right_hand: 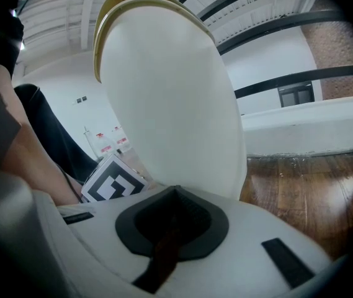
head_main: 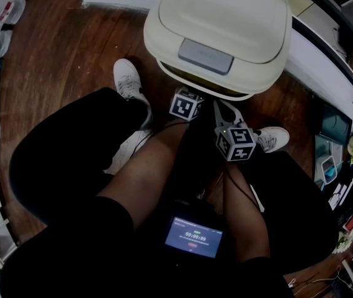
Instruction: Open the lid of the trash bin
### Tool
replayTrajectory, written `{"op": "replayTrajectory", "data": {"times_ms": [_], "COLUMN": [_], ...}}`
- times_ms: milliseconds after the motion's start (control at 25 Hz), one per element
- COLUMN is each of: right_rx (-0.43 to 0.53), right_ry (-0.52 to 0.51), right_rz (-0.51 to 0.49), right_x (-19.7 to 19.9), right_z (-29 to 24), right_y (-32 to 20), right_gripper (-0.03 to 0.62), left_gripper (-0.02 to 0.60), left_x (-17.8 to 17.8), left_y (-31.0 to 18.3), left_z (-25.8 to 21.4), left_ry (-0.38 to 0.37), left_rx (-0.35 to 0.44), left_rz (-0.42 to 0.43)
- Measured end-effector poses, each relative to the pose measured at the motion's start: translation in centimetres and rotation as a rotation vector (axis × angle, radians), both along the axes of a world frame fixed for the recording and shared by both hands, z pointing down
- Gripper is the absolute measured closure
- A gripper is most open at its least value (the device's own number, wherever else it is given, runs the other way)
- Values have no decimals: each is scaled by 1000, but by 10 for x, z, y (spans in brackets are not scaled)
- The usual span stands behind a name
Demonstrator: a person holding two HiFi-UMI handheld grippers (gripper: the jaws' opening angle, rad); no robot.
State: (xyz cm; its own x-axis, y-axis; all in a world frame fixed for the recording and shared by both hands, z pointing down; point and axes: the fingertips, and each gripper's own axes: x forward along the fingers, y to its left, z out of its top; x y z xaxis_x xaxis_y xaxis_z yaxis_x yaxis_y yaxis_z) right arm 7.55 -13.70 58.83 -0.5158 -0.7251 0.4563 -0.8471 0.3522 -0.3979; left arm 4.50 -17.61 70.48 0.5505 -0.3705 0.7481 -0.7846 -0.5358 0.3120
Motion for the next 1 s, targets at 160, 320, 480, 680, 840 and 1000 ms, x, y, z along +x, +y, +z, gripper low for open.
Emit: {"op": "replayTrajectory", "data": {"times_ms": [160,320,480,680,840,1000], "right_rx": [1,3,3,10,22,21], "right_ry": [1,3,4,1,6,7], "right_rz": [-1,-1,2,11,19,23], "right_x": [0,1,2,3,8,10], "right_z": [0,0,1,0,-2,0], "right_y": [1,1,1,2,2,5], "right_gripper": [589,589,589,591,590,589], "left_gripper": [564,563,563,563,565,565], "left_x": [-1,0,1,4,4,5], "left_y": [-1,-1,1,1,-1,0], "left_z": [0,3,4,9,12,13], "left_ry": [-16,-19,-20,-6,-29,-32], "left_rx": [9,9,-7,0,10,8], "left_rz": [3,6,10,8,17,33]}}
